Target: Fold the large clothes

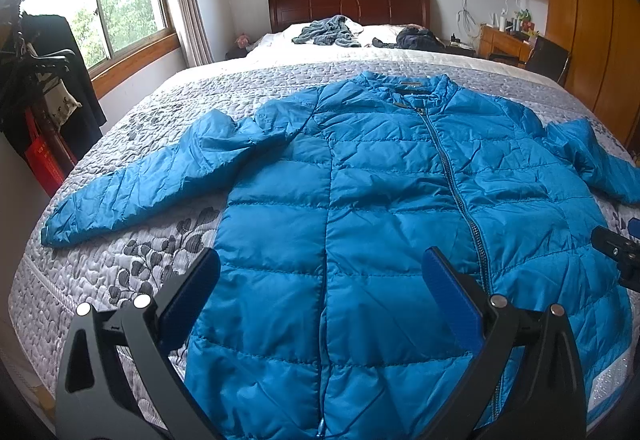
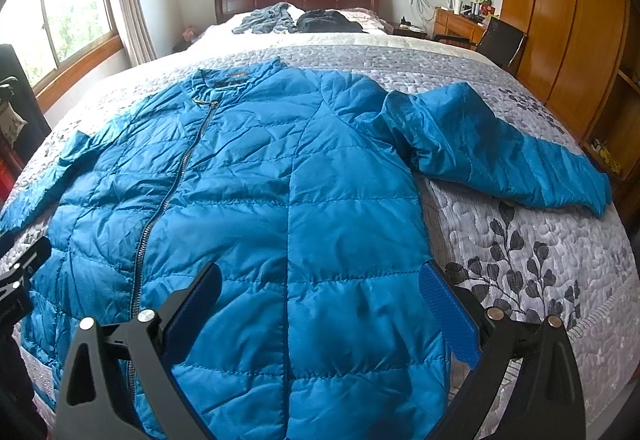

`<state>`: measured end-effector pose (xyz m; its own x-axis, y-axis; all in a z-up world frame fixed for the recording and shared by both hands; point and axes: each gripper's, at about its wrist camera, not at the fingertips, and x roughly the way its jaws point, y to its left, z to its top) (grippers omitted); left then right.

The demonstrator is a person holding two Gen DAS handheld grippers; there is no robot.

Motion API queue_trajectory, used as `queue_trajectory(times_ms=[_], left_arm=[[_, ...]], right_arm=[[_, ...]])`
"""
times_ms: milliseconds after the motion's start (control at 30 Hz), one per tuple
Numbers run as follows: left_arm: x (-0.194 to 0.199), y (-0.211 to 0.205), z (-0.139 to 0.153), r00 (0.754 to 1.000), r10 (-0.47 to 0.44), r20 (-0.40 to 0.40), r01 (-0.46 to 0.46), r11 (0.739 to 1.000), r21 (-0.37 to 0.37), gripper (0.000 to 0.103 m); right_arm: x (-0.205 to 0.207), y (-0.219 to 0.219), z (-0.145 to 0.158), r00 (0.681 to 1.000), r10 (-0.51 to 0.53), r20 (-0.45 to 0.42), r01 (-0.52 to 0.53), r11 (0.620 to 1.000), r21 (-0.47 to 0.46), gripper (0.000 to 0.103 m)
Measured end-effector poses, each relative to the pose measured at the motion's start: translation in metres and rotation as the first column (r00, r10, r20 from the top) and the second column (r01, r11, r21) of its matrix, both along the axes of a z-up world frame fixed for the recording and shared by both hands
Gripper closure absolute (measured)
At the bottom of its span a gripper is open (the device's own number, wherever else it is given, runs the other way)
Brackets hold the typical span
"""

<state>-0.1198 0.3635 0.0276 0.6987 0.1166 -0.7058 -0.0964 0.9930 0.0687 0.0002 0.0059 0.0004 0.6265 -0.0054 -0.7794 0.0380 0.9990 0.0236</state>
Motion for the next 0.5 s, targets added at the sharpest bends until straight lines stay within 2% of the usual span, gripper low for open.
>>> queue_trajectory(times_ms=[500], left_arm=[[0.009,-0.012,-0.001,1.000,-0.015,-0.011,0.015,1.000,0.012,0.003]], right_arm=[[0.002,-0.011,-0.001,1.000,-0.013,0.024,0.013,1.000,-0.008,0.004]])
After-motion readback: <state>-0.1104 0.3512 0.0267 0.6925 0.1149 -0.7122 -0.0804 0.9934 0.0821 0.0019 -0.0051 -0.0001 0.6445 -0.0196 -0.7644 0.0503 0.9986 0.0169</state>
